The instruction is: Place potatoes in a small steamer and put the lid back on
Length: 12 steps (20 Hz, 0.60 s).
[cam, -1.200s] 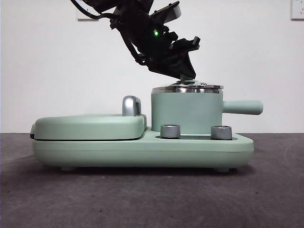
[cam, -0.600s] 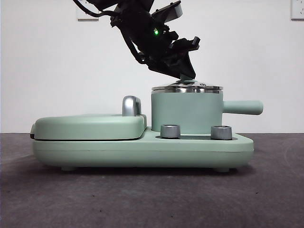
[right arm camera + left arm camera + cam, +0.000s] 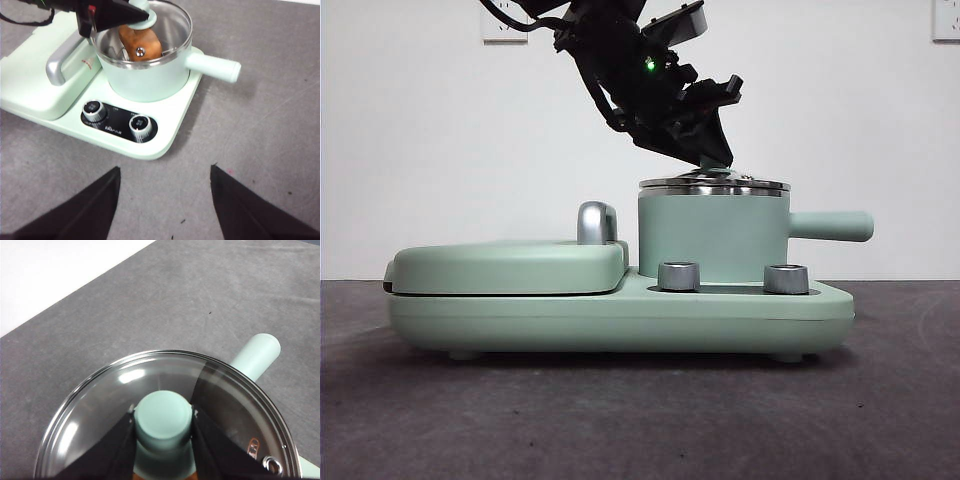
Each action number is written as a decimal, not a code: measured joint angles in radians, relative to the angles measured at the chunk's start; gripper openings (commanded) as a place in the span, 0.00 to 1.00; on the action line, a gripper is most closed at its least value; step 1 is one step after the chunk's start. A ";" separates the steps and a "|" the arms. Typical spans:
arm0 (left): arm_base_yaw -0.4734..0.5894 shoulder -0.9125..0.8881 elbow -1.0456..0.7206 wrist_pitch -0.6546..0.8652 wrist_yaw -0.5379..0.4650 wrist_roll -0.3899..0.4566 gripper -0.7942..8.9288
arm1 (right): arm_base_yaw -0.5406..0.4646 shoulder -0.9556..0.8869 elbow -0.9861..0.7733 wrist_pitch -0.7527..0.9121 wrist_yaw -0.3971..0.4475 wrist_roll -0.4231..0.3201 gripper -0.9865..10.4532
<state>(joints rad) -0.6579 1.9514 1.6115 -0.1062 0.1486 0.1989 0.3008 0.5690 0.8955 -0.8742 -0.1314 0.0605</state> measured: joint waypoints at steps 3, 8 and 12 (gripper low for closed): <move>-0.001 0.000 0.002 0.015 0.003 0.001 0.40 | 0.000 0.000 0.000 -0.002 0.000 0.000 0.33; -0.005 -0.006 0.007 0.011 0.005 0.000 0.41 | 0.000 0.000 0.000 -0.002 0.000 0.000 0.33; 0.019 -0.106 0.007 -0.105 0.058 -0.093 0.40 | 0.000 0.000 0.000 -0.002 0.000 0.000 0.33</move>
<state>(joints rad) -0.6384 1.8450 1.6184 -0.2115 0.2066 0.1059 0.3008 0.5690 0.8955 -0.8761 -0.1314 0.0605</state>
